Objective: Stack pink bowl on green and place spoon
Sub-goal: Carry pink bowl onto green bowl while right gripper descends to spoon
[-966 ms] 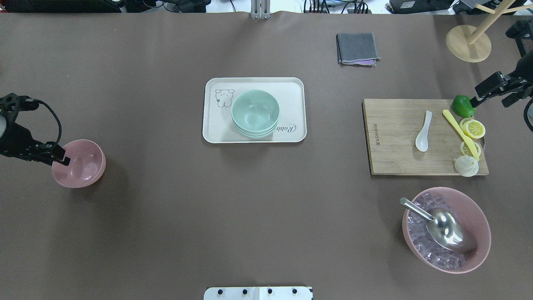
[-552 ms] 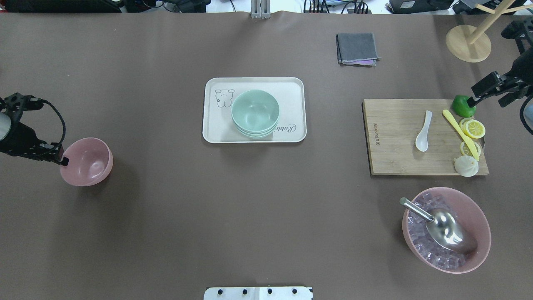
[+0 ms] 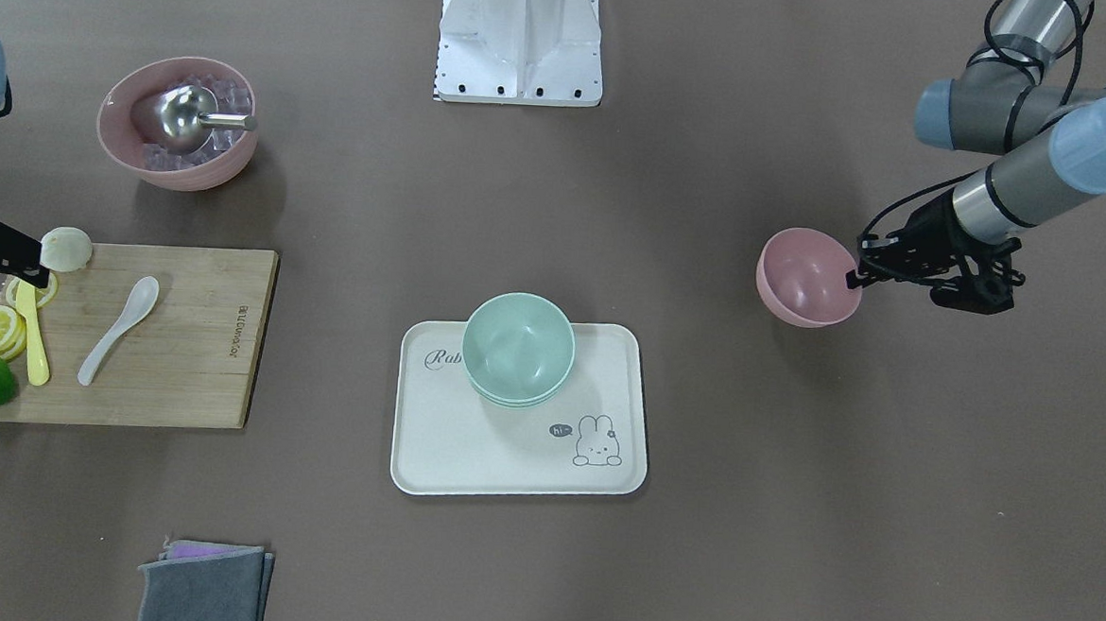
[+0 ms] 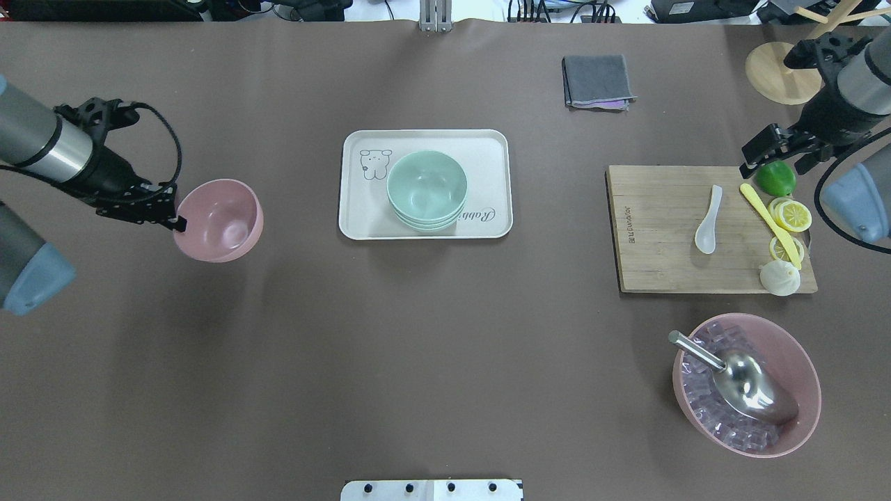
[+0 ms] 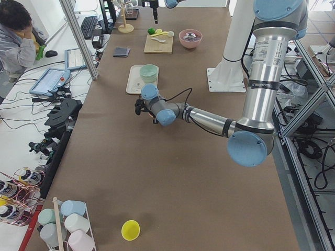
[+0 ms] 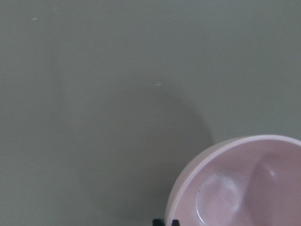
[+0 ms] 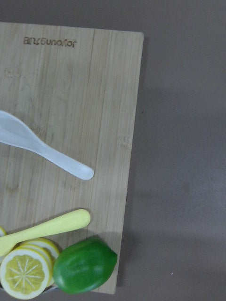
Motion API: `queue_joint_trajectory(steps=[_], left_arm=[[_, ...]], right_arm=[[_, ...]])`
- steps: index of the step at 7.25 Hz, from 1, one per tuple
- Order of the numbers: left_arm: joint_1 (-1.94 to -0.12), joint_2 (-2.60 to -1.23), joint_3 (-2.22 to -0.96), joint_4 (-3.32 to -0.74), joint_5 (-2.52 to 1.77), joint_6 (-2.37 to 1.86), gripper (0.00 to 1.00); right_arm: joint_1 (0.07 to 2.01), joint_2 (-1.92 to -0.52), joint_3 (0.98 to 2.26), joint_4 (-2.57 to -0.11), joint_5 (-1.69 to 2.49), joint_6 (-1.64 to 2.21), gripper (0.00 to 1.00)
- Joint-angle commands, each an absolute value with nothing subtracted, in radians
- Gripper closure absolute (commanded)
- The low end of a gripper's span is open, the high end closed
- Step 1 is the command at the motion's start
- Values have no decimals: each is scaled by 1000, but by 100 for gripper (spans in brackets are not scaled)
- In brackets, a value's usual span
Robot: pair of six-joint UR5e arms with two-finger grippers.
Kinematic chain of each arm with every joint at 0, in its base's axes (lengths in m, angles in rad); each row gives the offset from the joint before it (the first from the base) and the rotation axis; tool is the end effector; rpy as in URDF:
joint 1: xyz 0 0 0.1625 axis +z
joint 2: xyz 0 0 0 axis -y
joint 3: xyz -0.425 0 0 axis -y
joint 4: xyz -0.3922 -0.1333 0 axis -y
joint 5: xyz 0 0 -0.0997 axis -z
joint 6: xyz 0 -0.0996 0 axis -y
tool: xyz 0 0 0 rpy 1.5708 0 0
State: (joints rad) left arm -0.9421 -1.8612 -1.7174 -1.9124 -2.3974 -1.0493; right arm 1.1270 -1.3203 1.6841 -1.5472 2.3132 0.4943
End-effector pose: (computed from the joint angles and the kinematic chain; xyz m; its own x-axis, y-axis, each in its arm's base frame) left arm 0.3016 -0.5169 0.3817 0.4846 -0.0926 -0.8698 0.0030 0.9946 -0.1042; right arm -0.1946 -0.5629 0.4650 0.6779 -0.0849 0.7303 0.0863 0.9956 0.0356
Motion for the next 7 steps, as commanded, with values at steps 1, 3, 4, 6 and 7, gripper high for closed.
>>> queue_joint_trajectory(steps=[1,3,4,6,7], left_arm=[[-907,-2119,-1735,-1644,-2382,-1208,100],[-806,-2228,-1735,-1640,-2280,-1297,100],[-772,-2320,-1667,-1644,-2202,-1305,100],[-761,-2376,-1567,-1698,-2172,-1330,100],[-744,-2379,-1534,-1738,-2142,-1331,100]], right_arm=[[1075,-1327,1571,-1339,2287,693,0],[1059,-1336,1549,-1315,2281,724,0],[1040,-1338,1542,-1313,2278,762,0],[1005,-1327,1523,-1312,2279,878,0],[993,-1327,1520,-1312,2278,906,1]])
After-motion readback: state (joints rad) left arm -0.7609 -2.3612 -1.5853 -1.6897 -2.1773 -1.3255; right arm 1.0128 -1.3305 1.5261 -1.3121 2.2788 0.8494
